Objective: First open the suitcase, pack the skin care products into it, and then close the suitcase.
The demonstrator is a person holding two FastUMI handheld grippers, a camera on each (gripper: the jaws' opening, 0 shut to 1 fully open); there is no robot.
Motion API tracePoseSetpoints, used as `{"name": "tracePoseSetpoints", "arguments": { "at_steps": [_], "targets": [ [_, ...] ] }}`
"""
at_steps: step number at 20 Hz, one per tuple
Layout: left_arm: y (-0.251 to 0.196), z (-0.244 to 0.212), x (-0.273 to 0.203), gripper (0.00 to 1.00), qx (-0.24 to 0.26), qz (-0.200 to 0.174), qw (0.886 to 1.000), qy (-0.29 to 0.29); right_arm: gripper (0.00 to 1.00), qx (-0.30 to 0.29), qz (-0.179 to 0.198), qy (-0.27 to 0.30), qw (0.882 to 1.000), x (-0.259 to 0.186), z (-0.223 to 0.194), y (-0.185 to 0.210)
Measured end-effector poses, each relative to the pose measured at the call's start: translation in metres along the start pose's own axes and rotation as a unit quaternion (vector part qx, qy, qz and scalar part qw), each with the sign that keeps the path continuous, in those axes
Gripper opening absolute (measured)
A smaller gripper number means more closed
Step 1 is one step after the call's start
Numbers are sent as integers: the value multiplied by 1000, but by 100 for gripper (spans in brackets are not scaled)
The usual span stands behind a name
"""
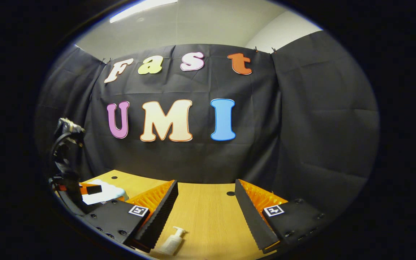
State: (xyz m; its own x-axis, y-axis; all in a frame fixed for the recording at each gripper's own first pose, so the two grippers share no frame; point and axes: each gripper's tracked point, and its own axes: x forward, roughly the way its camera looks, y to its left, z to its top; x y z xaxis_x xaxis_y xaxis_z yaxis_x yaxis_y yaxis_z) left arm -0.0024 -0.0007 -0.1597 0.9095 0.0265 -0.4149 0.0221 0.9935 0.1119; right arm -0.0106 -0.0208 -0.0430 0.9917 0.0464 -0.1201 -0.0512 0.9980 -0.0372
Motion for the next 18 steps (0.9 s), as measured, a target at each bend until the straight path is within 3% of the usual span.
{"name": "tracePoseSetpoints", "arguments": {
  "at_steps": [6,13,15,18],
  "targets": [
    [-6,-64,29,95,-5,-11,995,98,100,-12,-20,23,999,-14,-12,-15],
    [-1,-123,54,93,0,5,980,197,100,-34,-29,33,998,-26,-18,-19],
    [-6,-134,59,92,-6,-5,976,218,100,-37,-30,36,998,-27,-20,-19],
    [-9,-148,62,81,-13,-16,970,240,100,-41,-33,37,998,-29,-22,-21]
  ]
}}
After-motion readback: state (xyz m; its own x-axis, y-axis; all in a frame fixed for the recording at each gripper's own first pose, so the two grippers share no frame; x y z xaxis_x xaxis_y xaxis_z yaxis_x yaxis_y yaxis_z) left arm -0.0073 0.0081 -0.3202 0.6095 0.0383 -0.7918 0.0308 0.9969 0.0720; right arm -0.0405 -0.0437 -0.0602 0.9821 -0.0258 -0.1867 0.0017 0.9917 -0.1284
